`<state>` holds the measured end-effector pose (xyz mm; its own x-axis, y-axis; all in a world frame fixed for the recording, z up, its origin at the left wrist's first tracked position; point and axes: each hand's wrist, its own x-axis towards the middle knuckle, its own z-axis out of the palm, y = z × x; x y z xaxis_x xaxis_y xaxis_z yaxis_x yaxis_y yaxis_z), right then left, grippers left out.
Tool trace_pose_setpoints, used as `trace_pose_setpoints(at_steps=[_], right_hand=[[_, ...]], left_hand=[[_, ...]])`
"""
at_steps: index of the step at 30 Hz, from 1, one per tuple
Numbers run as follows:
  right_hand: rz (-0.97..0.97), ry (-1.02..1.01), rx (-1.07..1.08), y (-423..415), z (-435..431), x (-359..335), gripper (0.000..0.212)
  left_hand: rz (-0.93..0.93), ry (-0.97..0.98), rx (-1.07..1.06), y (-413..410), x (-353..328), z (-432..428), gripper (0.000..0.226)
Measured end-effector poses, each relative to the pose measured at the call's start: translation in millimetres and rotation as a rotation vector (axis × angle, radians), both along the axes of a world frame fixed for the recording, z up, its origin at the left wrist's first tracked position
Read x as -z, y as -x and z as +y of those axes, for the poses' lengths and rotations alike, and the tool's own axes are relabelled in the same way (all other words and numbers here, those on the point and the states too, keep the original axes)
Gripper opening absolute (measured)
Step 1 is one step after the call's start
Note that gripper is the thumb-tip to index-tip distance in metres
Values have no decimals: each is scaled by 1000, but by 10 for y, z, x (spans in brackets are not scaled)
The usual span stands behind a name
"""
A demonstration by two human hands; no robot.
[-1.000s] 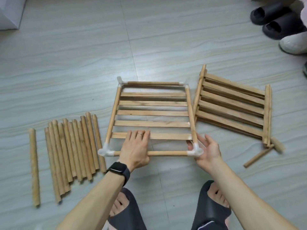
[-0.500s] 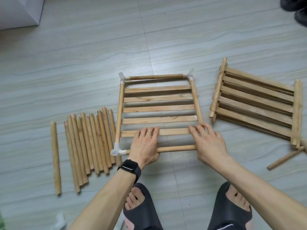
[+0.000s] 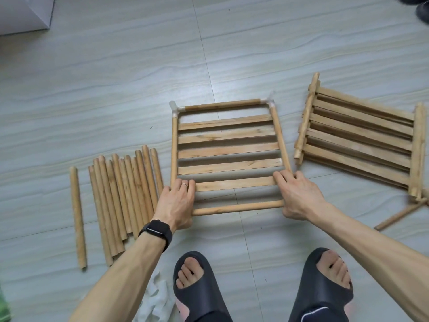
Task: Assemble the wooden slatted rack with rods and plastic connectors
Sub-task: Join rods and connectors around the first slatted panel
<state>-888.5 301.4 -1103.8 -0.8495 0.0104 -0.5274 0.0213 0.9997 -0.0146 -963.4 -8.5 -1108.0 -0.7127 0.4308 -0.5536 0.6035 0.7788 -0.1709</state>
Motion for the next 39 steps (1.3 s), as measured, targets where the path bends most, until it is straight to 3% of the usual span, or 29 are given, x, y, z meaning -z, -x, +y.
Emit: trace_pose_setpoints(at_steps=[14,16,18,20,22,24,26,27,30,32,37,39], right_hand=[[46,-8,-27,102,-10,-28,44],[38,43,3,78,57,-7,48],[40,119,25,36,131,4,59],[78,217,84,-3,193,3,72],[106,333,180,-37,220,-9,87],[105,450,309,-67,228,-28,96],[80,676,564,-102,276,-58,99],[77,885,759,-114,291,-93,98],[163,1488,1340,-91,295,-203,67],[170,1702,1549,-54,249,-260,49],[135,1957,1716,66,62,-327,105],[163,2071,1769,136,-1,-360,96]], left_hand=[[53,-60,5,18,39,-18,60],[10,-155,-28,7,104,-86,82],[-65,-368,-175,-15,96,-203,107],[-44,-633,-419,-29,59,-308,109],[-134,-916,-866,14,35,-352,103],[-448,-1154,-1365,130,0,-339,94],[-688,-1285,-1662,220,-63,-326,65],[-713,-1339,-1754,233,-81,-322,54],[-734,-1575,-1950,206,-85,-315,46],[-768,-1777,-2013,162,-130,-268,53],[-909,-2214,-2096,104,-199,-125,61],[-893,-2280,-2098,131,-258,-50,51]])
